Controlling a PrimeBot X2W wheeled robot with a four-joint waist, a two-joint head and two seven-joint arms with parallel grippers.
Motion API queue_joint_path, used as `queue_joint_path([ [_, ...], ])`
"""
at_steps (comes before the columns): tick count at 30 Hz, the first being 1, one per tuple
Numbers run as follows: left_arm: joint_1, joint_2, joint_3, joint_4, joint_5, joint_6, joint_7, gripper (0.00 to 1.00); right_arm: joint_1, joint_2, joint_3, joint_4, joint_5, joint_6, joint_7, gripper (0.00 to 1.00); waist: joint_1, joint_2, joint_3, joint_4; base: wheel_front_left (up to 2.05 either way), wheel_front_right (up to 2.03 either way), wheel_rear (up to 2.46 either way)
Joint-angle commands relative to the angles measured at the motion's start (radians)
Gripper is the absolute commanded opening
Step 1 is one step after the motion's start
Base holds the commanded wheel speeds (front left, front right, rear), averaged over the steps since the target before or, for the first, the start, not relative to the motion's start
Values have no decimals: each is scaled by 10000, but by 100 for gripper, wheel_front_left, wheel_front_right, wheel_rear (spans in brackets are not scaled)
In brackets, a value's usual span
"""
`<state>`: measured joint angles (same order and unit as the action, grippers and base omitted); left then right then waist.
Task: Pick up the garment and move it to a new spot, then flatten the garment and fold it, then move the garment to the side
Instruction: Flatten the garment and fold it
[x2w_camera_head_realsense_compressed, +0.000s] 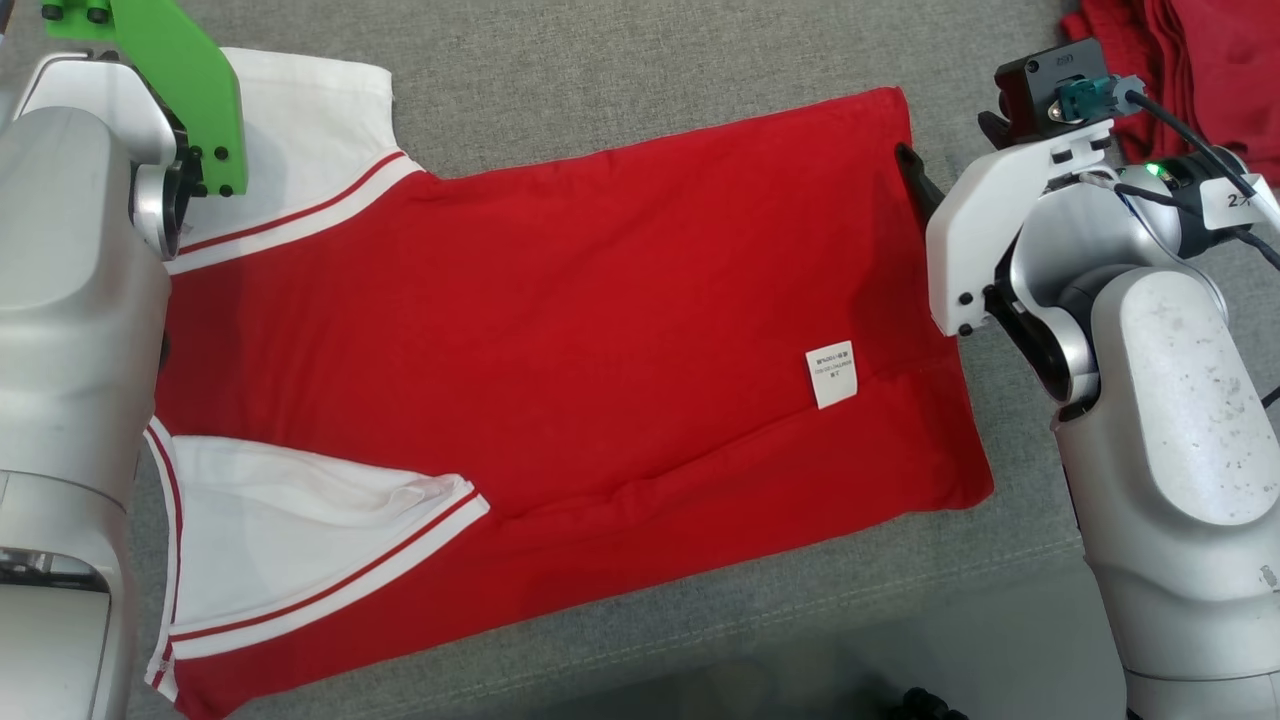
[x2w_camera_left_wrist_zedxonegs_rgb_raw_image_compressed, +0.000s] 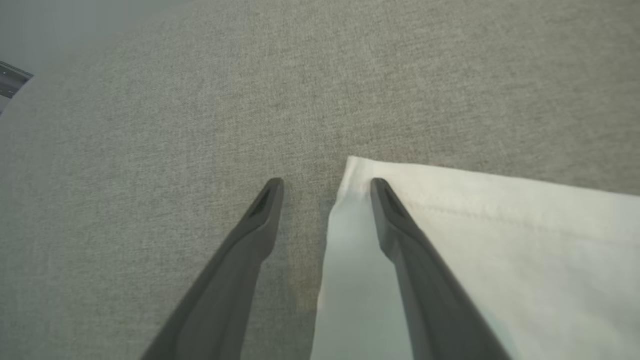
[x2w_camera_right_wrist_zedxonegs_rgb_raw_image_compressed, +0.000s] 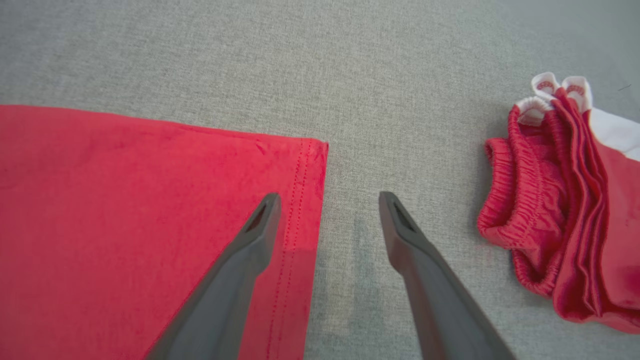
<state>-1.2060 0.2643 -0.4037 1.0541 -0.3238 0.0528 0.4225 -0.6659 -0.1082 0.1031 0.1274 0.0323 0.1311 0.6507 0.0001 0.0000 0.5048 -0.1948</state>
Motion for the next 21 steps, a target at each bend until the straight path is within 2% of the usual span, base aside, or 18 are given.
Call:
queue_joint_path([
  [1, -128, 77, -41, 65, -6, 33, 1, 86, 23, 8, -4, -57, 35, -7, 34, 100, -1, 0, 45, -13, 0, 0, 0],
  [3, -159, 43, -65, 99, -34, 28, -16, 79, -21, -17, 5, -89, 41, -7, 63, 100, -1, 0, 105, -11, 0, 0, 0],
  [4, -174, 18, -78, 110, -48, 31, -38, 68, -67, -29, -3, -118, 47, -7, 62, 100, -1, 0, 149, -7, 0, 0, 0],
  [5, -176, -14, -98, 124, -49, 46, -68, 47, -115, -45, -34, -152, 50, -7, 79, 100, -1, 0, 197, 1, 0, 0, 0],
  [6, -170, -50, -128, 140, -40, 48, -84, 13, -154, -46, -107, -192, 37, -7, 61, 100, -1, 0, 240, 15, 0, 0, 0],
  [7, -173, -89, -155, 172, -55, -2, -79, 0, -177, -34, -164, -218, 33, -7, 43, 100, -1, 0, 285, 31, 0, 0, 0],
  [15, -120, -571, -322, 478, -167, -29, -265, 0, -523, -45, -905, -5, 159, -7, 775, 100, -1, 0, 304, 338, 0, 0, 0],
  [21, -7, -1072, -424, 759, -248, 32, -524, 0, -859, 137, -1187, 750, -137, -7, 247, 100, -1, 0, 279, 550, 0, 0, 0],
])
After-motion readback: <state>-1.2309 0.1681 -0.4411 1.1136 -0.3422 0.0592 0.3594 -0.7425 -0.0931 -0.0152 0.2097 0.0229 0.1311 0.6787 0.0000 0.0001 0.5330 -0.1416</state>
